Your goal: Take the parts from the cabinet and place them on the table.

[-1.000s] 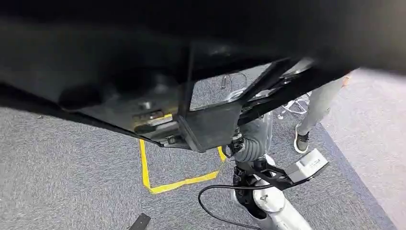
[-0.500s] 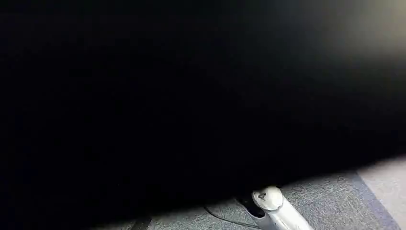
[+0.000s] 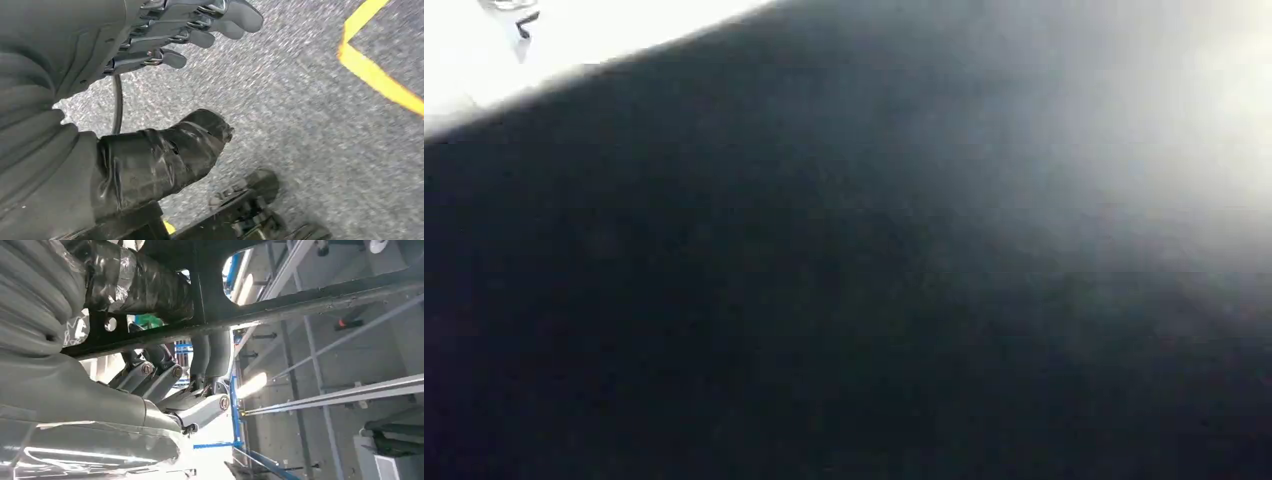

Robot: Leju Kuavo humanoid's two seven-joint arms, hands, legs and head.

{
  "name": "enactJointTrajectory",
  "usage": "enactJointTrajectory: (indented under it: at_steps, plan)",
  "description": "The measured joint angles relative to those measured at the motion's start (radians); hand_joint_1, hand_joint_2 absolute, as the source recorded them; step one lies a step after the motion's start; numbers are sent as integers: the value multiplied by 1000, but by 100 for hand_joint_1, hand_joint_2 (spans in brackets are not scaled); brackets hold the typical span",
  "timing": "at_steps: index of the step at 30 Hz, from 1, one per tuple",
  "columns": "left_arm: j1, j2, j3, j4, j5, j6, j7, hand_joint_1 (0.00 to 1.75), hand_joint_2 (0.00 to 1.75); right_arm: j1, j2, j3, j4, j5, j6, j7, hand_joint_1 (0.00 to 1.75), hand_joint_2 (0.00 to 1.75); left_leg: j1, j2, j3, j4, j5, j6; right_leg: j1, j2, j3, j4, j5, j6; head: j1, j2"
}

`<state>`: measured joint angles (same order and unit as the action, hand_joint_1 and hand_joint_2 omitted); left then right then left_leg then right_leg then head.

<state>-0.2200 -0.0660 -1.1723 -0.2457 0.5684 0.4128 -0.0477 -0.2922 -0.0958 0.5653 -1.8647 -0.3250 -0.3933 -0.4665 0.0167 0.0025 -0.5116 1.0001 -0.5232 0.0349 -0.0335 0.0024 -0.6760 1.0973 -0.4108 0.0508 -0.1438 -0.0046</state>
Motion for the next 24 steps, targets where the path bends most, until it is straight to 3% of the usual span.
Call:
enactJointTrajectory:
  at_steps: [1,2,3,5,6,7,8,9,10,12,13,14,15,16,17,18,19,21,23,24]
  plan:
    - [1,1,0,0,0,0,0,0,175,1,0,0,3,0,0,0,175,175,0,-1,3,1,-11,-9,1,-3,13,-34,10,2,3,0]
    - [-2,1,0,0,0,0,0,0,175,-1,0,0,4,0,0,0,175,175,-2,-2,6,6,-15,-16,11,-8,3,-54,-29,-9,6,0]
    - [-3,0,0,0,0,0,1,0,175,2,0,0,4,-1,0,0,175,175,-4,1,2,4,-21,-26,12,-8,11,-42,-12,-30,8,0]
    - [-2,0,0,0,-2,-1,2,0,175,1,0,0,4,-1,0,-1,175,175,-3,5,17,9,-29,-34,14,1,15,-42,-21,-47,8,0]
    - [-5,0,0,0,-3,-2,2,0,175,1,3,0,4,-1,0,-1,175,175,0,5,10,19,-30,-36,11,4,26,-42,-26,-54,7,0]
    - [-8,0,0,0,-4,-2,2,0,175,0,4,0,4,-1,0,-2,175,175,2,5,-9,68,-22,-39,12,5,37,-46,-32,-61,7,0]
    - [-12,0,0,0,-4,-2,2,0,175,0,4,0,4,-1,0,-2,175,175,2,5,-49,135,-20,-43,12,4,47,-47,-39,-64,6,0]
    - [-12,0,0,0,-4,-2,2,0,175,0,4,0,4,-1,0,-2,175,175,2,5,-106,217,-26,-47,14,4,57,-49,-47,-66,6,0]
    - [-9,0,0,0,-4,-2,3,0,175,1,4,0,4,-1,0,-2,175,175,1,5,-159,280,-54,-48,17,5,70,-51,-56,-70,6,0]
    - [0,0,0,0,-4,-2,5,0,175,1,5,0,5,-1,0,-2,175,175,-3,5,-219,308,-110,-40,23,13,100,-53,-79,-74,6,0]
    - [2,0,0,0,-4,-2,5,0,175,2,5,0,5,-1,0,-2,175,175,-9,4,-230,279,-115,-32,27,16,120,-53,-93,-75,6,0]
    - [2,0,0,0,-5,-2,5,0,175,2,5,0,5,-1,0,-2,175,175,-15,4,-227,226,-88,-19,32,19,140,-54,-106,-77,6,0]
    - [2,0,0,0,-8,-2,5,0,175,2,5,0,5,-1,0,-2,175,175,-26,2,-218,154,-18,1,38,19,160,-55,-120,-77,6,0]
    - [2,2,0,0,-10,-2,5,0,175,4,5,0,6,-2,0,-2,175,175,-40,-2,-210,86,78,25,33,19,159,-61,-131,-79,7,0]
    - [6,9,0,1,-10,-2,5,0,175,5,5,0,8,-2,0,-2,175,175,-59,-26,-212,58,139,37,41,31,184,-58,-143,-72,14,0]
    - [10,9,0,1,-11,-2,6,0,175,7,7,0,11,-3,1,0,175,175,-64,-40,-202,47,117,45,39,34,187,-62,-155,-67,11,0]
    - [13,8,0,0,-11,-2,7,0,175,8,9,0,11,-3,1,1,175,175,-60,-42,-189,44,123,45,43,37,207,-62,-154,-66,8,1]
    - [3,5,0,0,-11,-2,7,0,175,2,9,0,10,-2,1,1,175,175,-48,-36,-155,28,113,41,52,37,205,-42,-145,-62,10,1]
    - [-2,4,0,0,-12,-2,7,0,175,1,10,0,10,-3,1,1,175,175,-44,-32,-126,18,101,47,48,12,146,67,-123,-47,10,2]
    - [-3,4,0,0,-12,-3,8,0,175,2,9,0,10,-4,1,2,175,175,-42,-30,-115,17,93,48,43,10,97,133,-140,-40,12,2]
